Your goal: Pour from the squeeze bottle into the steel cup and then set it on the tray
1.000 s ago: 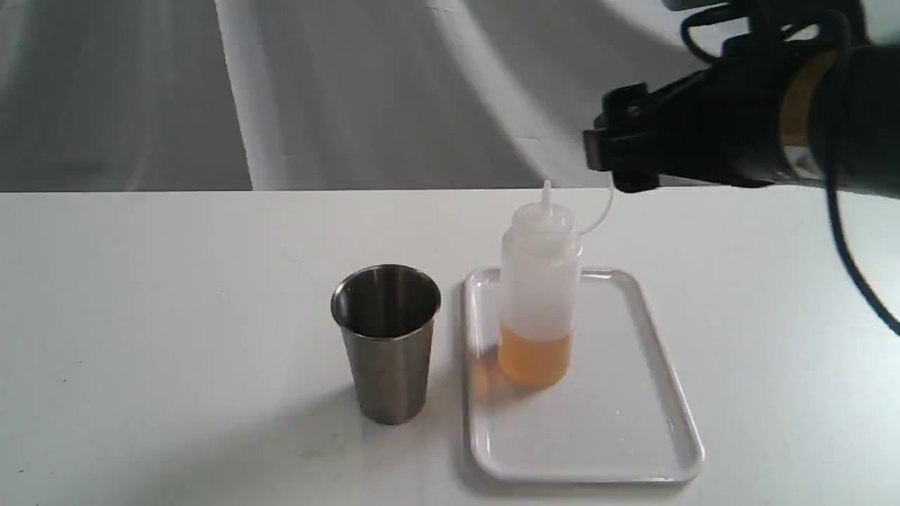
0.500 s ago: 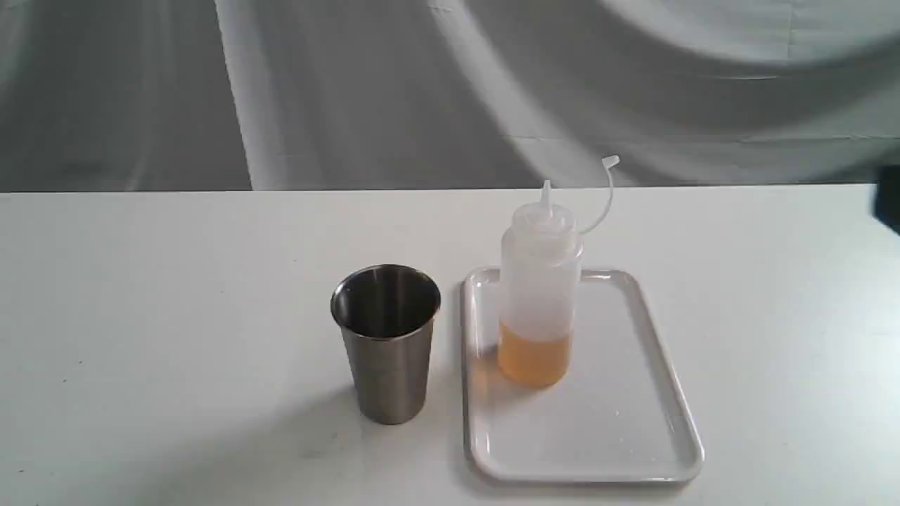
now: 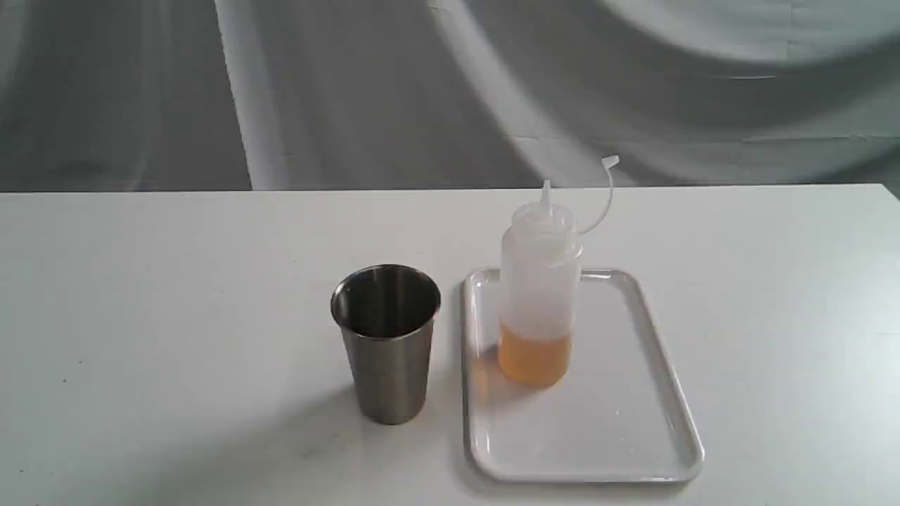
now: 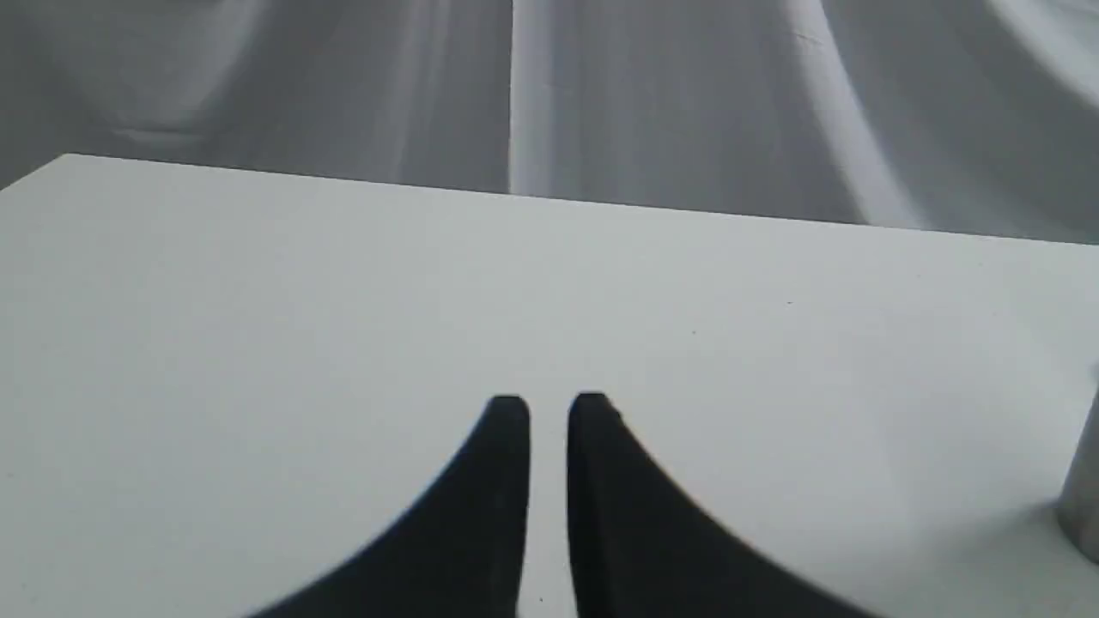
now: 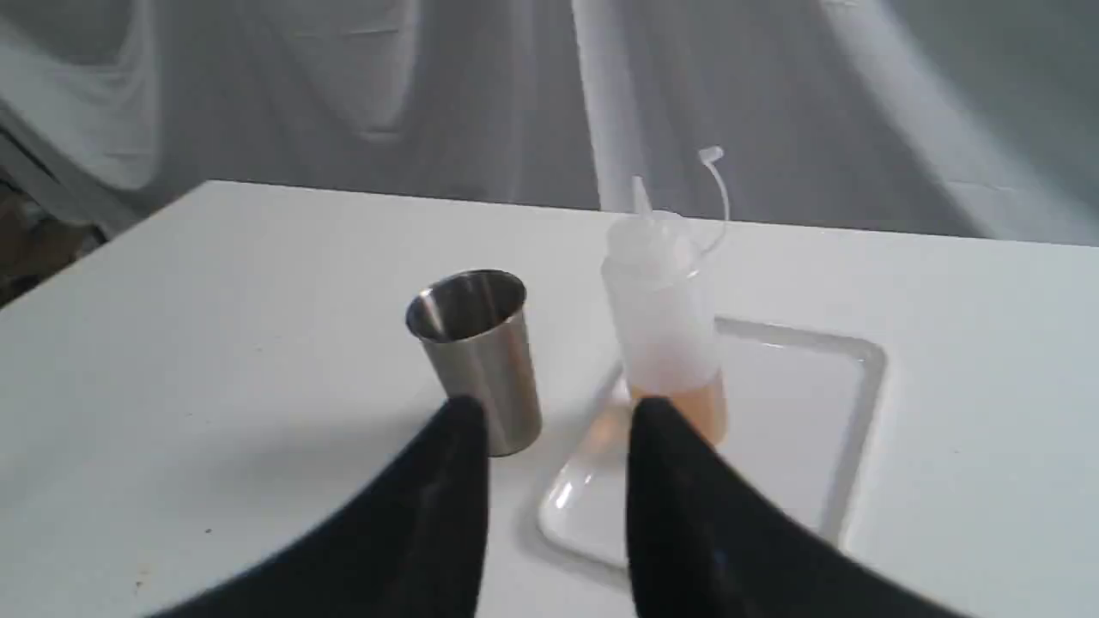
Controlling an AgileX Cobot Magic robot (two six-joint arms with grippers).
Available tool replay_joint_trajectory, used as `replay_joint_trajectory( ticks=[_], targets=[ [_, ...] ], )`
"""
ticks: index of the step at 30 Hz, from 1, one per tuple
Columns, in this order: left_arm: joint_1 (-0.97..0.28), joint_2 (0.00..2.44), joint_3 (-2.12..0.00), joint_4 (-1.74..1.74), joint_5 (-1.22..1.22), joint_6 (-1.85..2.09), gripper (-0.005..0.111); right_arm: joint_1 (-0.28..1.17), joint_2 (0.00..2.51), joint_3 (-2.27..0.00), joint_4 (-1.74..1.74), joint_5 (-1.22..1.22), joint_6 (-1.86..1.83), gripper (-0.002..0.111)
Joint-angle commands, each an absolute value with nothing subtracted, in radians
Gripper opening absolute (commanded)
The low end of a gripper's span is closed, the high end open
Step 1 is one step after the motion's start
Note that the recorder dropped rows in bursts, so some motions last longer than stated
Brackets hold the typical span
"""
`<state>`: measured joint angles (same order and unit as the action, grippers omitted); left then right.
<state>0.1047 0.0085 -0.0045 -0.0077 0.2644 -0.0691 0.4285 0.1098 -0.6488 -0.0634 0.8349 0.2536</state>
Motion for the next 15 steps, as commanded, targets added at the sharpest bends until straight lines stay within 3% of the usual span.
replay_joint_trajectory(
  ticks=[1,5,15],
  targets=[
    [0.1,0.011,0.0,-0.012,0.266,-0.071,0.008,0.429,0.083,-0.646,-0.015,0.842,0.237,0.015],
    [0.1,0.011,0.0,-0.012,0.266,-0.071,0.008,0.429,0.074,-0.646,0.0,0.873,0.237,0.001],
    [0.1,0.011,0.0,-0.012,0.266,-0.071,0.008,0.429,0.074,-0.648,0.0,0.873,0.241,0.0]
  ],
)
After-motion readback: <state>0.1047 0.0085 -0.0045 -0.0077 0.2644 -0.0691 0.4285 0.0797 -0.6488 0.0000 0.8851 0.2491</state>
